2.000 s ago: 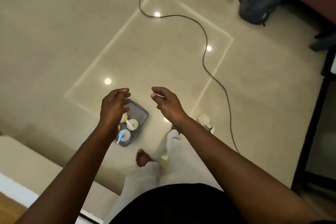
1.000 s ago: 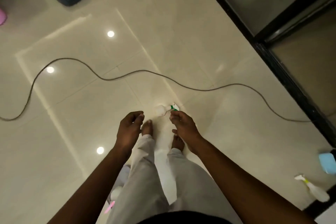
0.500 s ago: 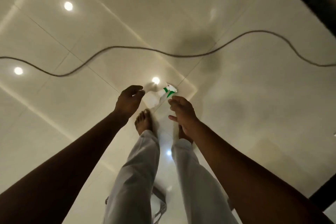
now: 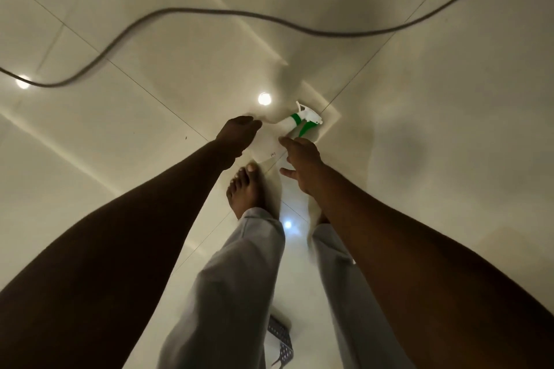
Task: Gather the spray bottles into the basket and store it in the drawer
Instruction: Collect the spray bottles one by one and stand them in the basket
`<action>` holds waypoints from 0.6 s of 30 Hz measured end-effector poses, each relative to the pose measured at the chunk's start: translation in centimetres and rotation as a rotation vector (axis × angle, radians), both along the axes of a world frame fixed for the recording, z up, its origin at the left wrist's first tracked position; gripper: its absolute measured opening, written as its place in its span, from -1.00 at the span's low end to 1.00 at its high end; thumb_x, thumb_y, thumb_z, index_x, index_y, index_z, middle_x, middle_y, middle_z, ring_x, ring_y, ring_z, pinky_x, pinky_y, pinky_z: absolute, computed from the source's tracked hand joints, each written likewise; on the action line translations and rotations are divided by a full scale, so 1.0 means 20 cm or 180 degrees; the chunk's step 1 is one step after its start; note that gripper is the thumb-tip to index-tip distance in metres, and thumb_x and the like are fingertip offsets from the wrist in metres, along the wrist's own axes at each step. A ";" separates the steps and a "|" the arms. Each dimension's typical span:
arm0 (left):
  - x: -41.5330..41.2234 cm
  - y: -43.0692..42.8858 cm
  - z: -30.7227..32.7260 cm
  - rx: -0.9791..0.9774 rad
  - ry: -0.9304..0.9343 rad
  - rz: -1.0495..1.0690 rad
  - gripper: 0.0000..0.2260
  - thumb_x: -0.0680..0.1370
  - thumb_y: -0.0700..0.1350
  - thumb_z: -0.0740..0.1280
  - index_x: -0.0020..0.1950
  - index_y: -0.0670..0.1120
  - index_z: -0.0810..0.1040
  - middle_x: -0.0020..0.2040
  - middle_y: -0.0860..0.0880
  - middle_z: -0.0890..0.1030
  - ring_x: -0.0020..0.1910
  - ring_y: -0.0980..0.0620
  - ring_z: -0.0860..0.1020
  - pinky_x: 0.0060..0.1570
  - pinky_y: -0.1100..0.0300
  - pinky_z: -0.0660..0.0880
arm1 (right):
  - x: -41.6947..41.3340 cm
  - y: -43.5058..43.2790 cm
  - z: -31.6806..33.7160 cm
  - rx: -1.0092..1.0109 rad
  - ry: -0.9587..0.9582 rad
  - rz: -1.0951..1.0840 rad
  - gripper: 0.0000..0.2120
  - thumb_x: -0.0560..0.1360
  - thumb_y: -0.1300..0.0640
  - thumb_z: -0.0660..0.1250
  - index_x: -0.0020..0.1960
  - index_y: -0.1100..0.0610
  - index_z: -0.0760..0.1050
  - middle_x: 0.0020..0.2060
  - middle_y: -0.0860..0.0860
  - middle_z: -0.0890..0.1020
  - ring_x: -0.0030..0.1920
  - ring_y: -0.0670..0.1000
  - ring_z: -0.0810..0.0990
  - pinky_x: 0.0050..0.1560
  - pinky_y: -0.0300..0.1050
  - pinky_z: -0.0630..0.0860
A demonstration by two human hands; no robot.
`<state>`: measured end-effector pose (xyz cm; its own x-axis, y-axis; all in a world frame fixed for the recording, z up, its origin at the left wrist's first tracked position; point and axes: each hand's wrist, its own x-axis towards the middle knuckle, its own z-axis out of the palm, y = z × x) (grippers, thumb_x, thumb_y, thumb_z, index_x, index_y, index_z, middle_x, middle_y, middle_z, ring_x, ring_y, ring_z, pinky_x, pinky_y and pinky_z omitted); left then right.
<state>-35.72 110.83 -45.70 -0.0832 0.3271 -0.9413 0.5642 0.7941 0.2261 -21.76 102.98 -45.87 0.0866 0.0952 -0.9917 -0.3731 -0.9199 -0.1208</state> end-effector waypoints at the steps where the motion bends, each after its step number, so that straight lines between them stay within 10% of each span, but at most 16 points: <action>1: 0.00 0.00 -0.03 -0.0040 -0.0016 0.0016 -0.54 0.65 0.11 0.33 0.53 0.01 0.48 0.03 0.01 0.57 -0.12 0.00 0.50 -0.22 0.16 0.44 | -0.01 0.01 -0.03 -0.0003 0.0055 -0.0005 -0.41 0.62 0.02 0.40 0.58 0.11 0.31 0.40 0.15 0.47 0.37 0.17 0.47 0.28 0.21 0.62; 6: 0.03 -0.04 -0.05 0.0077 -0.0082 -0.0148 -0.52 0.64 0.06 0.38 0.55 0.01 0.46 0.43 -0.10 0.54 0.28 -0.10 0.55 0.34 0.01 0.53 | -0.06 0.04 -0.05 0.0133 0.0085 -0.0023 -0.44 0.62 0.05 0.41 0.57 0.10 0.35 0.43 0.14 0.47 0.40 0.19 0.48 0.30 0.19 0.61; 11: 0.04 -0.07 0.13 0.0276 -0.0123 0.0130 -0.47 0.61 -0.03 0.43 0.57 -0.04 0.42 0.51 -0.14 0.49 0.43 -0.15 0.52 0.44 -0.08 0.47 | -0.03 0.06 0.11 0.0456 -0.0069 0.0197 -0.45 0.62 0.10 0.42 0.57 0.10 0.36 0.45 0.11 0.48 0.37 0.16 0.51 0.25 0.09 0.63; 18: -0.03 -0.19 0.57 0.0681 -0.0480 0.0843 -0.52 0.51 -0.12 0.55 0.41 -0.16 0.58 0.27 -0.13 0.64 0.15 -0.09 0.66 -0.07 0.33 0.56 | 0.06 0.10 0.52 0.1119 -0.0203 0.1036 -0.43 0.58 0.22 0.44 0.56 0.04 0.40 0.44 0.05 0.54 0.40 0.14 0.56 0.43 0.22 0.52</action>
<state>-36.28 106.97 -34.36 -0.0570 0.5036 -0.8621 0.2932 0.8338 0.4677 -20.48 105.00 -35.48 0.0563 0.4559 -0.8883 -0.0543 -0.8870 -0.4586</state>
